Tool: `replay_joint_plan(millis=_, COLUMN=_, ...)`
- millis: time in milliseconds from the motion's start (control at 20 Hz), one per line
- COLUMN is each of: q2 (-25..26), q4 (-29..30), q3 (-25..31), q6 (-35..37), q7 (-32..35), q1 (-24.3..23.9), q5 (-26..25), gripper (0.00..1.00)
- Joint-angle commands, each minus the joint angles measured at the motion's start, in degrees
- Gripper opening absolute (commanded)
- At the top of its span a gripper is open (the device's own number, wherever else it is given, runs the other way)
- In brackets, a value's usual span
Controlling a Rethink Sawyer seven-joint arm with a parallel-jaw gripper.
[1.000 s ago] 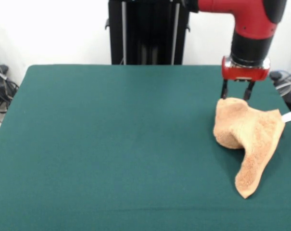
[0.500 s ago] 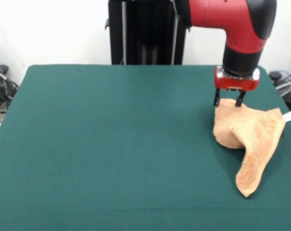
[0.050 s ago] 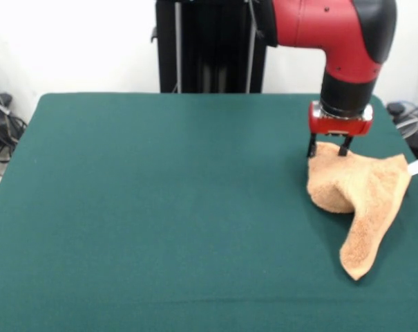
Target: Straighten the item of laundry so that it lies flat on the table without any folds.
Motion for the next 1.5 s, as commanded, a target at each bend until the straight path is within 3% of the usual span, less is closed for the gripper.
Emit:
replay_joint_plan(millis=50, q2=7.04, q4=-5.37, q3=7.42, q6=-4.60, q7=6.35, q1=0.09, q5=-2.17, gripper=1.00)
replay_joint_plan(millis=900, q2=10.61, q4=-7.98, q3=7.82, q6=-6.06, q7=6.43, q1=0.09, q5=-4.10, gripper=1.00)
replay_joint_plan(millis=950, q2=10.59, q4=-8.04, q3=7.80, q6=-6.03, q7=6.61, q1=0.10, q5=-4.32, gripper=0.00)
replay_joint_plan(millis=1500, q2=10.32, q4=-8.31, q3=7.48, q6=-4.84, q7=6.76, q1=0.35, q5=-4.46, gripper=0.00)
